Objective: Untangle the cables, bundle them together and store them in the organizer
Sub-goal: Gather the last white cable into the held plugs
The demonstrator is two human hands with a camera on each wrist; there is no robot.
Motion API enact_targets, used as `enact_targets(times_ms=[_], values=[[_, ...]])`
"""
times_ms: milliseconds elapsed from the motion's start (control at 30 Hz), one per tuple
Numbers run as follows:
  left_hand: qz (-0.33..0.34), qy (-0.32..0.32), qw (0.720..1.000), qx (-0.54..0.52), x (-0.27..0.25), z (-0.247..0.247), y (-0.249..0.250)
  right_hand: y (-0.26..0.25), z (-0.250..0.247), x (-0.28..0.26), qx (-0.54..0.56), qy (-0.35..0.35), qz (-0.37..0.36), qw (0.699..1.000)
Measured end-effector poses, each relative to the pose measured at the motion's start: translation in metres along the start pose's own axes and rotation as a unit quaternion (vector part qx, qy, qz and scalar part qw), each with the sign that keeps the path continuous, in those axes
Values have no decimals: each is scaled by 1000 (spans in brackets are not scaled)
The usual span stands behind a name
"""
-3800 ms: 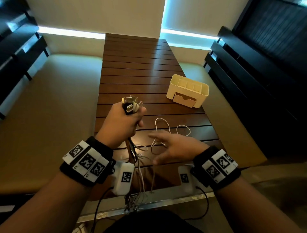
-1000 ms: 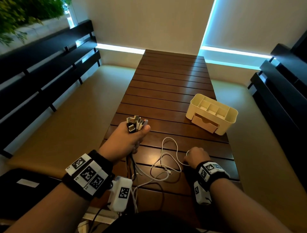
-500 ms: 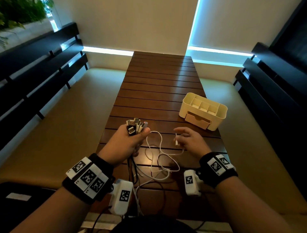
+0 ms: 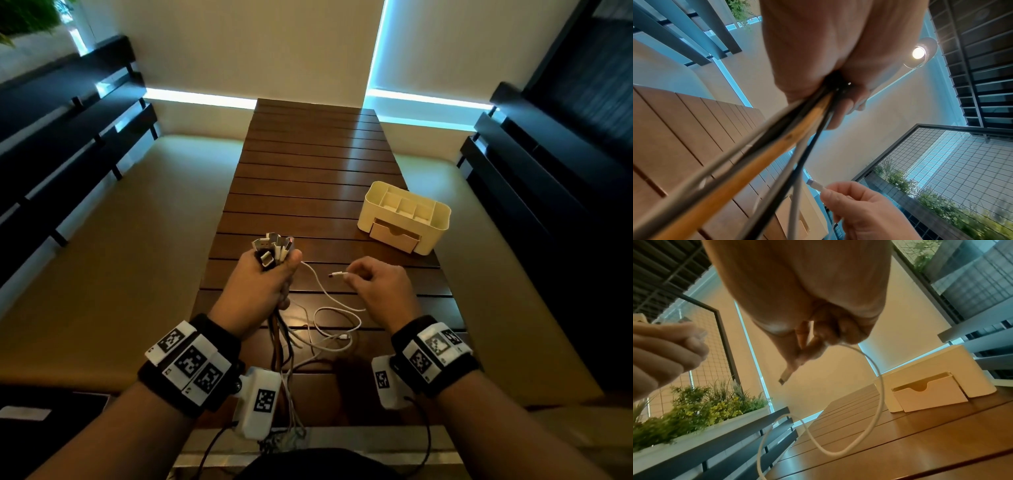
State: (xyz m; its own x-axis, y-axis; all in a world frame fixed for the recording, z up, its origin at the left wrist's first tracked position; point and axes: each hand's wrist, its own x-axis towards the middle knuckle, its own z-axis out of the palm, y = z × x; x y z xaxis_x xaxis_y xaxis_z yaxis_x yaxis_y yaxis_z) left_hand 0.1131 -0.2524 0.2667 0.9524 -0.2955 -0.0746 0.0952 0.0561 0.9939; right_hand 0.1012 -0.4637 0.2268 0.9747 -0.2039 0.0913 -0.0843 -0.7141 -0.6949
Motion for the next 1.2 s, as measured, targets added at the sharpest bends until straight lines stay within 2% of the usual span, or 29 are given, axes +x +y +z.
enact_targets(times_ms=[100,167,233,300,367,433,600,800,900,1067,1133,1200], values=[[-1,15,1000,-19,0,-2,-2,2,2,-2,-122,61,-50,989],[-3,20,1000,-22,0,-2,-3,0,0,-3,-154,79,-60,983],[-9,22,999,-30,1,0,-4,-7,-2,-5,-72,67,-62,993],[-14,20,999,-42,2,4,-4,-18,-6,-7,77,27,-40,996],[-4,6,999,-38,4,10,-6,-32,-10,-10,202,-13,-3,979],[17,-6,1000,-26,4,17,-8,-43,-11,-12,277,-33,14,960],[70,-28,997,6,1,22,-6,-59,-11,-17,356,-78,8,931],[109,-59,992,-10,-4,16,-4,-60,-14,-14,397,-153,11,905],[110,-75,991,-17,-7,15,-4,-58,-16,-11,418,-197,45,886],[115,-130,985,-18,-10,13,-3,-53,-16,-11,422,-312,108,844],[120,-130,984,-19,-9,12,-2,-53,-16,-11,434,-321,109,835],[129,-99,987,-14,-11,14,3,-54,-16,-11,447,-313,98,833]])
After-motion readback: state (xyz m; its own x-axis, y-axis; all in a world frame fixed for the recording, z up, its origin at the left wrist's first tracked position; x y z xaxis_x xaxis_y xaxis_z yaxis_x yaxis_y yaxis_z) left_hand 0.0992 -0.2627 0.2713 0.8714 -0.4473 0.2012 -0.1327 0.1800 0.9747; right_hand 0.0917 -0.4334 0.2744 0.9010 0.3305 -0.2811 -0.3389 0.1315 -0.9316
